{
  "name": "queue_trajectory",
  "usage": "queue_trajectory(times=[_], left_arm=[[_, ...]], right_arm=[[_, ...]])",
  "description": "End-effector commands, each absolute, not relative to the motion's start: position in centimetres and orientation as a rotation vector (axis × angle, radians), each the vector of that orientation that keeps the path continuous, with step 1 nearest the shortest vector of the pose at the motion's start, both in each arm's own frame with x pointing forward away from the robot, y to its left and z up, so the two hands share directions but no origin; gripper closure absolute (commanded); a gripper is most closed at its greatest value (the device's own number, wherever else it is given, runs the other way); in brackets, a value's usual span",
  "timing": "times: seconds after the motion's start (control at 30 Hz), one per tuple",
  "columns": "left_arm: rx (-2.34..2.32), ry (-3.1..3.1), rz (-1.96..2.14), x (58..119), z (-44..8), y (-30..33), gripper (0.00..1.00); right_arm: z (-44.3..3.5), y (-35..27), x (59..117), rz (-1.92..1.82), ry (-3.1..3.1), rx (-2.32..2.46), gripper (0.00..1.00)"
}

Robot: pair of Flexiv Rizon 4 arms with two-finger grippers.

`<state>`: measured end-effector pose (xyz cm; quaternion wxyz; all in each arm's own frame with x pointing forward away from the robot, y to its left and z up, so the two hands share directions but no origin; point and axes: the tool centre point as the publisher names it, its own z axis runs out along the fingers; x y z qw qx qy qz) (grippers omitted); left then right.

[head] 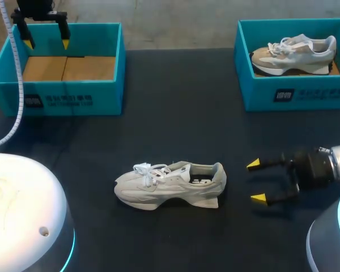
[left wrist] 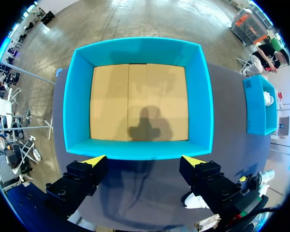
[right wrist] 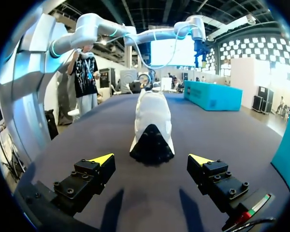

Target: Take the shoe out of the shoebox, open the shoe tongue, remove and reinsert the insole, then place the shoe into the shoebox

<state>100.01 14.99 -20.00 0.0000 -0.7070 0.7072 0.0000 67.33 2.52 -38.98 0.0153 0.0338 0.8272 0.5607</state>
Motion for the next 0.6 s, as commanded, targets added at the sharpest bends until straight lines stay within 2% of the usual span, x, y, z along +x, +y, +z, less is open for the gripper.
queue_trajectory(times=[0.03, 0.6], left_arm=[[-2.221, 2.222, 0.000, 100.0, -20.0, 15.0, 0.00], [-2.221, 2.222, 0.000, 100.0, -20.0, 15.0, 0.00]], right_arm=[[-39.2, 3.2, 67.0, 1.753, 2.562, 0.117, 0.00], [-40.2, 7.2, 68.1, 1.867, 2.524, 0.162, 0.00]])
